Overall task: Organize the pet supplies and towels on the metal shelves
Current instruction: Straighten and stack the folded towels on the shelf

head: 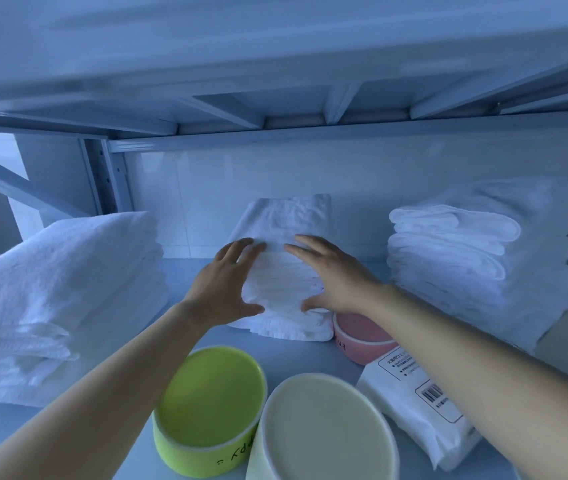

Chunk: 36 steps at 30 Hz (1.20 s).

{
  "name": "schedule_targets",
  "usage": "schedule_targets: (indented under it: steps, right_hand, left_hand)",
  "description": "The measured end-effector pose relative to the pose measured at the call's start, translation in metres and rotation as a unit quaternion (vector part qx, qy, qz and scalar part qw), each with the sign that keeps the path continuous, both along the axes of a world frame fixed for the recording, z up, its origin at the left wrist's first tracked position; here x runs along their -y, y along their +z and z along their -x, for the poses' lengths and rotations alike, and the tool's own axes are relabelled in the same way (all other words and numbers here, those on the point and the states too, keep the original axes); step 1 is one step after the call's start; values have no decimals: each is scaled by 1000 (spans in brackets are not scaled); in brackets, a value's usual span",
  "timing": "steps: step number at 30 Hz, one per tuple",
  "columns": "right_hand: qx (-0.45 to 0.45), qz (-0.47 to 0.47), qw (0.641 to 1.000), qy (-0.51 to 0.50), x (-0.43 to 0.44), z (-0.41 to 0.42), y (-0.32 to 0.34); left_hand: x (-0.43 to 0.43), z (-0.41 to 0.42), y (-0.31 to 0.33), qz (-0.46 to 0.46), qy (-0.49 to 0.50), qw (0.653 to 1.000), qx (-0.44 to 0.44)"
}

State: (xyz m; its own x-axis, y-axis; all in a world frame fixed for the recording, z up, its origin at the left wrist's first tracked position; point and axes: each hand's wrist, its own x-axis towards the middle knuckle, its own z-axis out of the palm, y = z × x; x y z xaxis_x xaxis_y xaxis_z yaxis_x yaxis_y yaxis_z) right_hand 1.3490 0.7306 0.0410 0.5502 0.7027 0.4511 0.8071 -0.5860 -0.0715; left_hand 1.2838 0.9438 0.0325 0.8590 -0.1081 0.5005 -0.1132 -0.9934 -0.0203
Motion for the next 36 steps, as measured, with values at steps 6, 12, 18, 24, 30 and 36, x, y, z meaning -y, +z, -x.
schedule_targets:
  steps: [6, 12, 18, 24, 30, 36]
  right_hand:
    - [17, -17, 1000, -16, 31, 9, 17]
    - [50, -1, 997, -62, 89, 7, 33]
    - [83, 18, 990, -110, 153, 3, 45]
    - [168, 71, 965, -188, 199, -3, 47]
    - [122, 93, 961, -230, 221, -12, 31]
    - [118, 63, 973, -186, 242, -25, 21]
  left_hand:
    - [27, 1, 5, -16, -12, 999, 37]
    - [80, -9, 23, -13, -54, 997, 50]
    - [140, -29, 37, -24, -104, 993, 50]
    - [195, -51, 44, -55, -138, 988, 35]
    - [231, -75, 50, -70, -139, 987, 35]
    - [239, -94, 40, -61, -113, 992, 11]
